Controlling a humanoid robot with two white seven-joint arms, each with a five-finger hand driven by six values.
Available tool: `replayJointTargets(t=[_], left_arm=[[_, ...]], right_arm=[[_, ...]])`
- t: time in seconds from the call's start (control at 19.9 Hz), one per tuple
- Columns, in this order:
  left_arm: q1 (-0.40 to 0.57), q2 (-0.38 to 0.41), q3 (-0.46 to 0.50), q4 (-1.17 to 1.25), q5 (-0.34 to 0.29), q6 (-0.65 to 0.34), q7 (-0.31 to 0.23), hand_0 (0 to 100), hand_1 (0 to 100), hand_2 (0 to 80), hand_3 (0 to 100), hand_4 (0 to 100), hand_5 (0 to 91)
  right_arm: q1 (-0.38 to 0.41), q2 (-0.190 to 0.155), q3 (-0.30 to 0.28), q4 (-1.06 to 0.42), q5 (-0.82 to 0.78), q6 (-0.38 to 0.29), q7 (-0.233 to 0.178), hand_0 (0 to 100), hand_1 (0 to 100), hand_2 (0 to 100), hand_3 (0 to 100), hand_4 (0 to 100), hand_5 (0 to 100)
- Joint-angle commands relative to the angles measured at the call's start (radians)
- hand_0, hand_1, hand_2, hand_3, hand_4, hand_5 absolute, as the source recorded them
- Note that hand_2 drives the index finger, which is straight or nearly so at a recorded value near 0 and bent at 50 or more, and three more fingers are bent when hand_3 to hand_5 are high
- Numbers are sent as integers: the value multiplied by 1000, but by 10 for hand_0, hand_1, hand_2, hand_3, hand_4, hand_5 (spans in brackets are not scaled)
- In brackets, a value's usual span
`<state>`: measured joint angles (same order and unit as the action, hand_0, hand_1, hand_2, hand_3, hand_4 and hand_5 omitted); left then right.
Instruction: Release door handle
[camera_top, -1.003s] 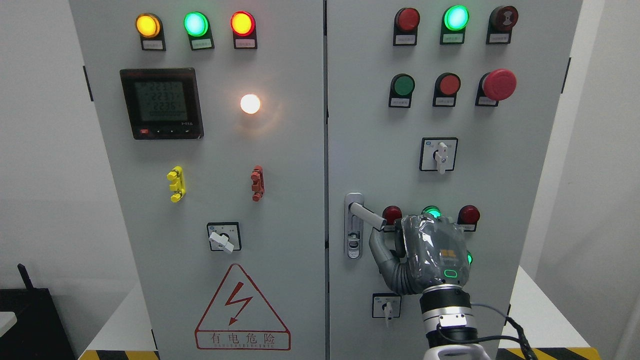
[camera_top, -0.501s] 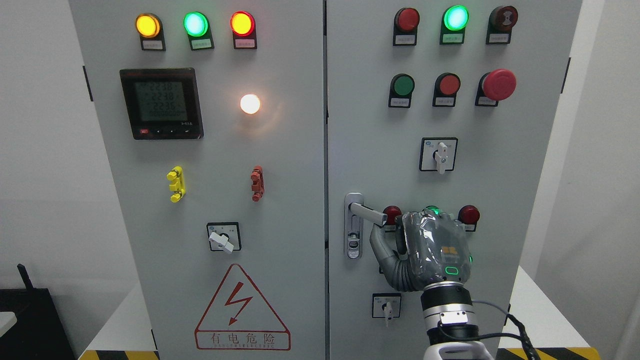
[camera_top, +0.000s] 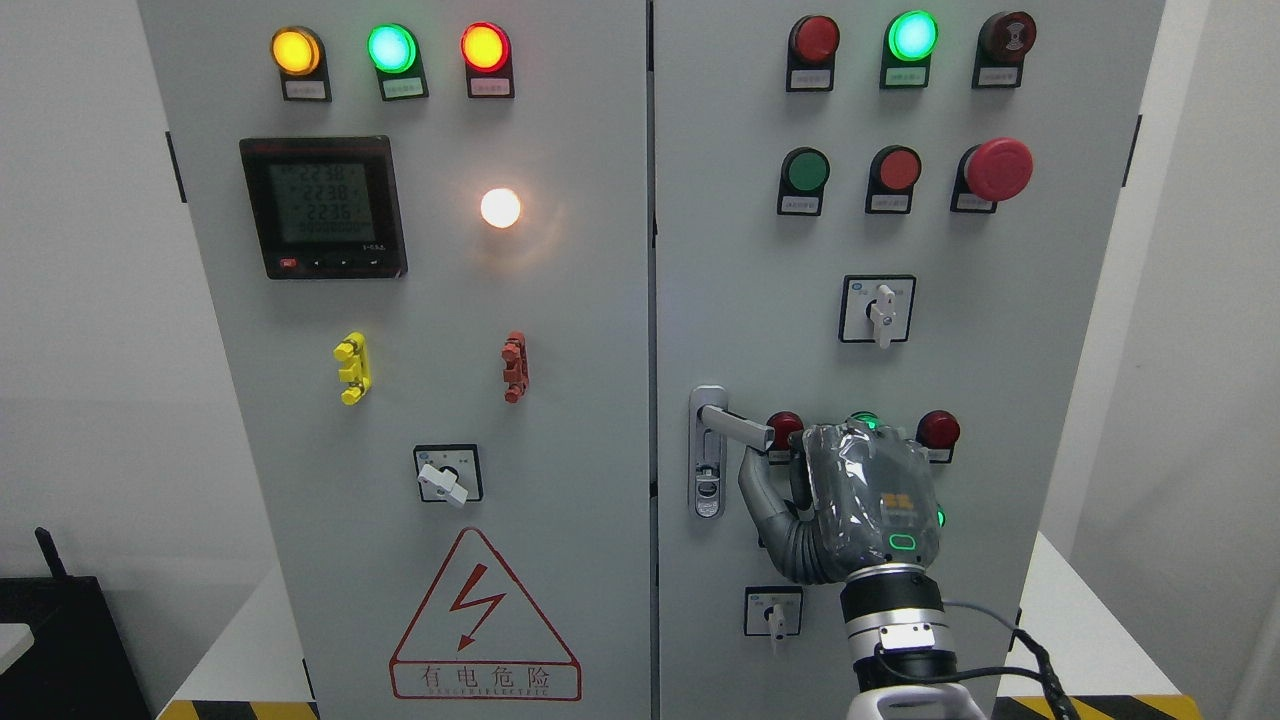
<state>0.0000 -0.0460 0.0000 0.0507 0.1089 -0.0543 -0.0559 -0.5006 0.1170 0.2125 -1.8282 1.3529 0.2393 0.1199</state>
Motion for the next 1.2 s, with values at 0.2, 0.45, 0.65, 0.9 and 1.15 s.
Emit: replayJointTargets(t=[0.2,0.45,0.65,0.9,1.15], left_arm=[[-25,0,17,0,0,1,1,120,389,0,0,0,0],[-26,0,17,0,0,1,1,120,389,0,0,0,0],[-25,0,17,0,0,1,1,120,389,0,0,0,0],[-26,0,17,0,0,1,1,120,389,0,0,0,0],[-26,0,17,0,0,1,1,120,389,0,0,0,0]], right_arm=[[77,-39,7,-51,3,-51,-34,644,228,1000,1000,938,980],[168,-103,-21,-104,3,-90,-153,667,243,1000,1000,952,976],[270,-109,-134,-161,0,-193,-302,673,249,621,841,727,729],[286,-123,-223,-164,-50,-288,-318,657,192,162,298,226,231],[272,-146,-243,-155,-89,-290,-315,591,132,100,167,101,40]])
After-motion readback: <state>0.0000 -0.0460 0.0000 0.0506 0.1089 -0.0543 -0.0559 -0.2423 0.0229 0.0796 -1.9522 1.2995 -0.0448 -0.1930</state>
